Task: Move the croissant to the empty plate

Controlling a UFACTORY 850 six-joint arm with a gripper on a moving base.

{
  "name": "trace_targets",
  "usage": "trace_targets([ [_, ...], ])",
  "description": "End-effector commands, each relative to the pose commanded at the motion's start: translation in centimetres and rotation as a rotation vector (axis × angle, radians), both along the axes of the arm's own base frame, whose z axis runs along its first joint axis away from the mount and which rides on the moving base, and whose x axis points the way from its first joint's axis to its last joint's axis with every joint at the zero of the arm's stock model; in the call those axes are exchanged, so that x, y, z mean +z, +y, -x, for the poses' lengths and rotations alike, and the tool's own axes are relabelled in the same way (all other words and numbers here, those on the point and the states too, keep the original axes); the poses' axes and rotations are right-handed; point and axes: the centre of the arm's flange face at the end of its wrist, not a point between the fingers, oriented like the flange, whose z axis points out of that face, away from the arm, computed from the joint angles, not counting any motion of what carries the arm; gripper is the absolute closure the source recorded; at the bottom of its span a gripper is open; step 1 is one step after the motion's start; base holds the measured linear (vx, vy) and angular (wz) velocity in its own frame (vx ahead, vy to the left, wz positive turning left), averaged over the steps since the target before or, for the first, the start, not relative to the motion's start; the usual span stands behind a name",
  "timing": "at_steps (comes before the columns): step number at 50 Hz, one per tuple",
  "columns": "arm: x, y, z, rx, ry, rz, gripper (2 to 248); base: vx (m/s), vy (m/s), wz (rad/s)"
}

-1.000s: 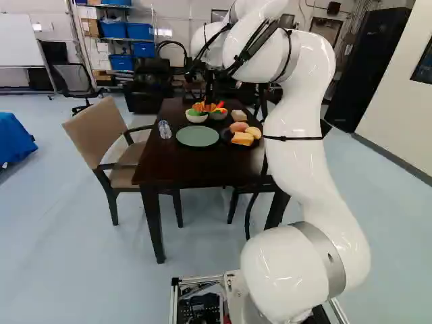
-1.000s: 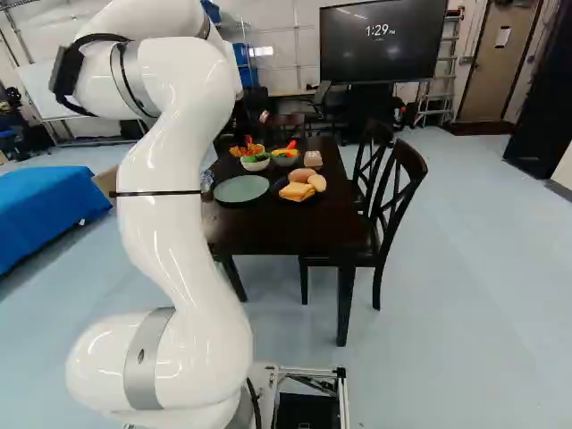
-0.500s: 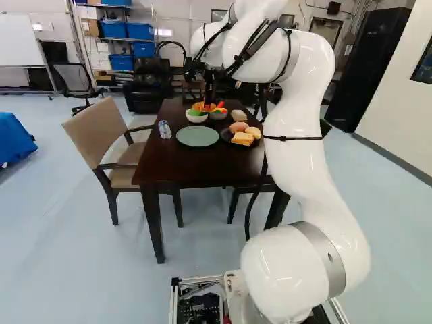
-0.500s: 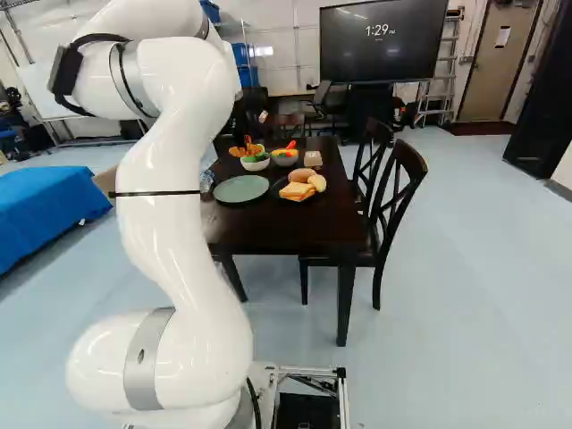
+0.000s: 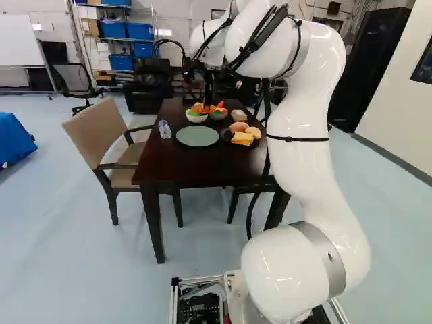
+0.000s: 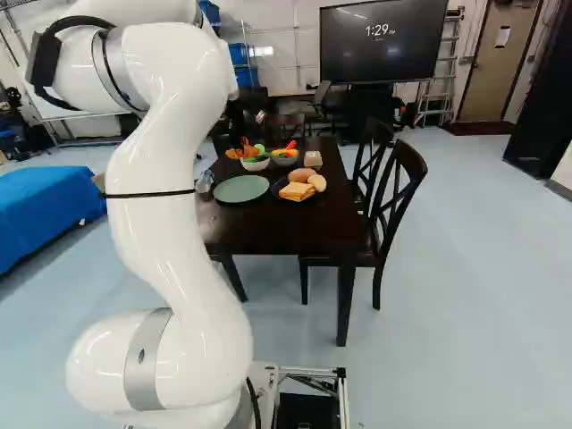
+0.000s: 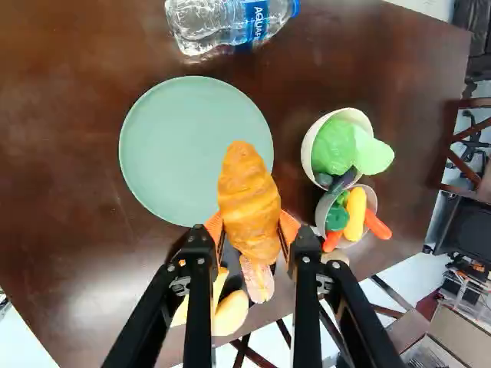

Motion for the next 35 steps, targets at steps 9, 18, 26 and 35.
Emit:
trace_targets([
  [9,0.1,0.0,0.9,0.002,0.009,0.001,142,0.0,0.0,0.0],
  [18,0.1,0.0,1.2,0.003,0.011,0.002,142,0.0,0.0,0.0],
  [26,-0.4,0.0,1.0,0.003,0.018,0.003,142,0.0,0.0,0.0],
  [35,-1.5,0.1,0.6,0.003,0.034,0.006,142,0.0,0.0,0.0],
])
